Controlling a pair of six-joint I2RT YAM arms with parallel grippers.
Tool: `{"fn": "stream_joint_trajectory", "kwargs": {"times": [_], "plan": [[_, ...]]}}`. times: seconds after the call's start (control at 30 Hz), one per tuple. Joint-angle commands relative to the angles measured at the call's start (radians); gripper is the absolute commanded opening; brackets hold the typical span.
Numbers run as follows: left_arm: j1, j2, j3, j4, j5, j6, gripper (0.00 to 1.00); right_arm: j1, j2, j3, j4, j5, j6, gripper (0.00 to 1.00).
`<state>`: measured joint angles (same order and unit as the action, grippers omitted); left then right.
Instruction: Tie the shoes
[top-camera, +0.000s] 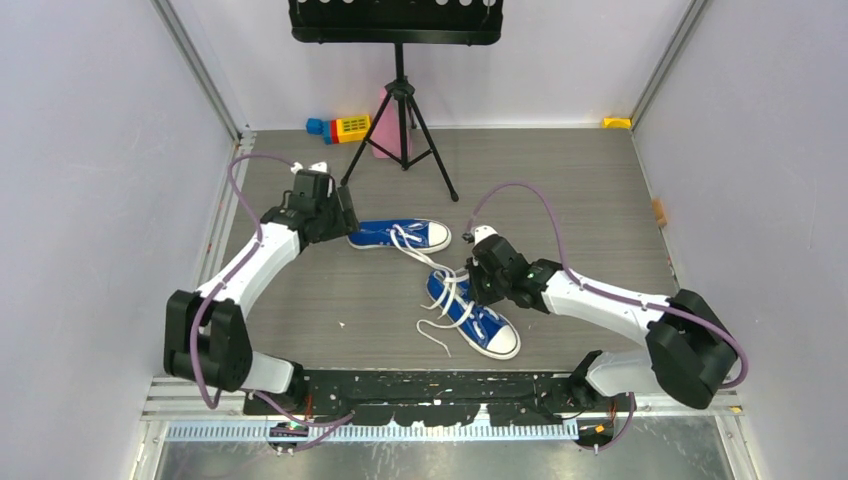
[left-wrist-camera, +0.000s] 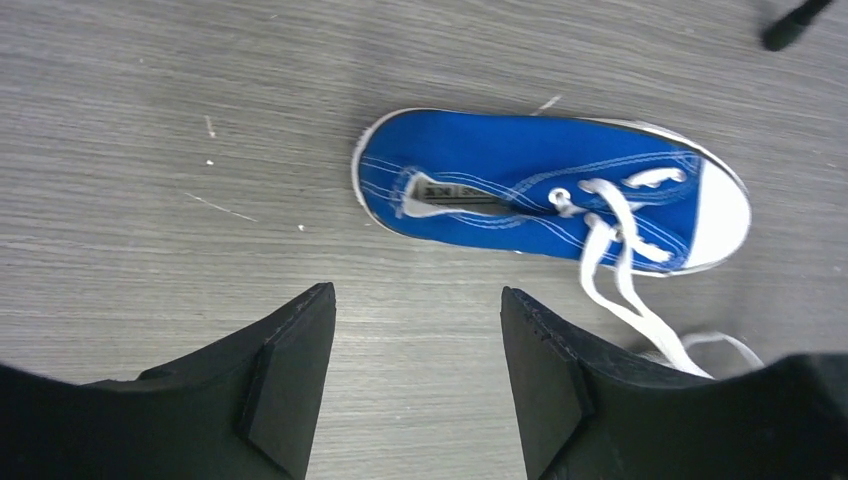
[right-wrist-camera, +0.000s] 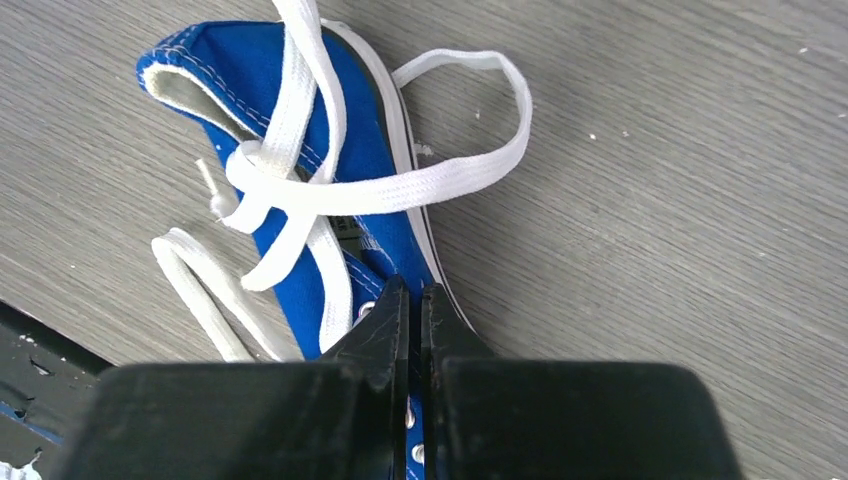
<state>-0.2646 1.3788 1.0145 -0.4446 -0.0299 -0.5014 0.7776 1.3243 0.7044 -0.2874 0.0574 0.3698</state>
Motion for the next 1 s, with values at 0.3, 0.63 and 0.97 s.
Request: {"fn": "stream_joint_trajectory", "kwargs": {"times": [0.3,0.63,0.97], "plan": [[0.046,0.247,0.097,0.075,-0.011,-0.046,0.6,0.003,-0.117,0.009,-0.028,0.06,0.017,0.0],[0.114,0.309,0.099,0.157,0.093,-0.077,0.34,0.001,-0.176,-0.019,-0.043,0.095,0.038,0.0],[0.251,0.267,0.088,0.124,0.044,-0.034,0.0,-0.001,-0.207,0.007,-0.161,0.356,0.133,0.0]]}}
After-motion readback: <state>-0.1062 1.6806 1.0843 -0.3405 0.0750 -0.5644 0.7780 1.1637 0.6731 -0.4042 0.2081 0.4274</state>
